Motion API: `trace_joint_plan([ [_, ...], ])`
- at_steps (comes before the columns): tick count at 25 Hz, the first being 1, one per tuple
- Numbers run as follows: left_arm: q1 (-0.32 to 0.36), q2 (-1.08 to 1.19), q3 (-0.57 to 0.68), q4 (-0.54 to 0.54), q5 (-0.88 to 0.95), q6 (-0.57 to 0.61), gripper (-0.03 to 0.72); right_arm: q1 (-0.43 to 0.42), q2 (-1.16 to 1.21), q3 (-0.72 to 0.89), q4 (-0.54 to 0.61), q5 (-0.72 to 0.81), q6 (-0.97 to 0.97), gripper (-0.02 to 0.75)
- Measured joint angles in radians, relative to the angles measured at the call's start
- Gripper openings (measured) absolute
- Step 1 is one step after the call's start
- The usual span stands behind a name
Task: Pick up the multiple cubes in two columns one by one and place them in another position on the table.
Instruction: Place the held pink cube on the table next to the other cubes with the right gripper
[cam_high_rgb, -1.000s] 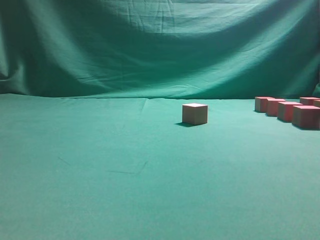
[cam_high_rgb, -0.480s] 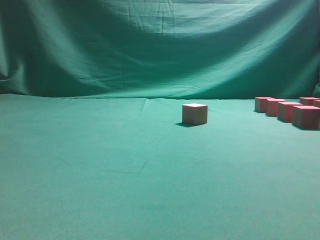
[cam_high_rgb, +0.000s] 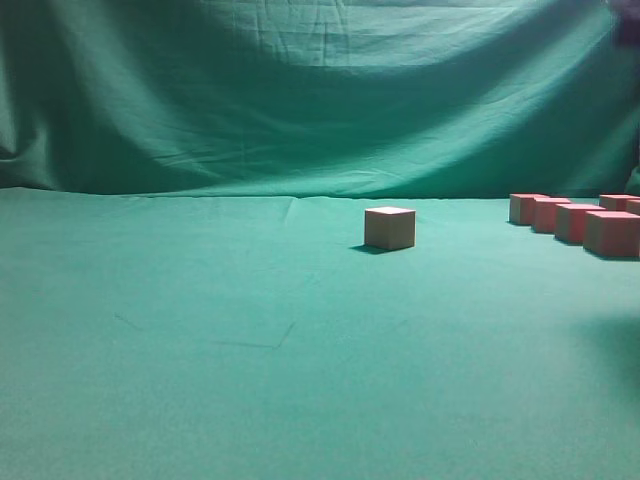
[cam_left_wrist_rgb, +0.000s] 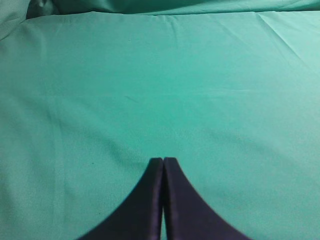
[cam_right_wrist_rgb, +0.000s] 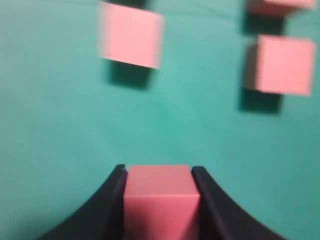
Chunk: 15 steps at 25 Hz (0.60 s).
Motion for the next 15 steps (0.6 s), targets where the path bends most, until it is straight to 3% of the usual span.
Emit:
trace_joint_plan([
  [9, 0.0, 0.0, 0.0, 0.0, 0.0, 0.0, 0.0, 0.302, 0.054, -0.334, 0.032, 0.095, -0.176, 0.269],
  [15, 0.0, 0.0, 0.0, 0.0, 0.0, 0.0, 0.0, 0.391, 0.316, -0.67, 0.026, 0.259, -0.285, 0.269],
])
